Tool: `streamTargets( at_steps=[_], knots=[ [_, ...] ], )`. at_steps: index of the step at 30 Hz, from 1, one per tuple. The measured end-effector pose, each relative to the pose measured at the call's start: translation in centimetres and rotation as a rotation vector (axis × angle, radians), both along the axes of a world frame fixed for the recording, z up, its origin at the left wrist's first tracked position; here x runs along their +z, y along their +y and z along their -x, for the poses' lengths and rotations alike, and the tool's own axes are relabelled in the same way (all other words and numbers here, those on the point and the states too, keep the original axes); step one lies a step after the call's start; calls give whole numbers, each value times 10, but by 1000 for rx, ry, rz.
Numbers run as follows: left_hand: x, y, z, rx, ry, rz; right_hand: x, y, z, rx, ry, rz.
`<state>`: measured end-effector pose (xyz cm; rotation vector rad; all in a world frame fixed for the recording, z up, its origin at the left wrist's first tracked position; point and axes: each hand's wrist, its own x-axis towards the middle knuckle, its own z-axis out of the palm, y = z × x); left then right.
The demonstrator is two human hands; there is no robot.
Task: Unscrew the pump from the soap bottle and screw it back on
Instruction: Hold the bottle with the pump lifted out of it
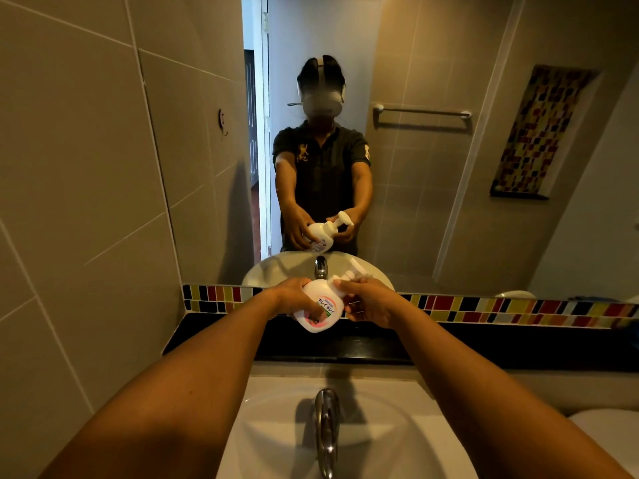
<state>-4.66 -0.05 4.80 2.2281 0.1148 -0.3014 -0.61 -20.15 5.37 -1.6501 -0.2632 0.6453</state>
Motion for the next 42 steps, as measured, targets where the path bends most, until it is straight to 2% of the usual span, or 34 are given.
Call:
streamTargets(
  at_steps=[19,26,32,38,42],
  knots=[
    [2,-2,1,-4,-16,-12,-5,-7,-6,51,7,3],
    [-5,-11,2,6,-4,-10,-10,-3,-3,5,-98,93],
    [-3,-6,3,15,7,-1,-10,-7,-5,56,-26,53],
    [-3,-14,3,9,-2,-7,-13,-4,-6,-23,-99,85],
    [-3,-12,2,8,0,-12,-13,-6,-6,35,-73,89]
  ],
)
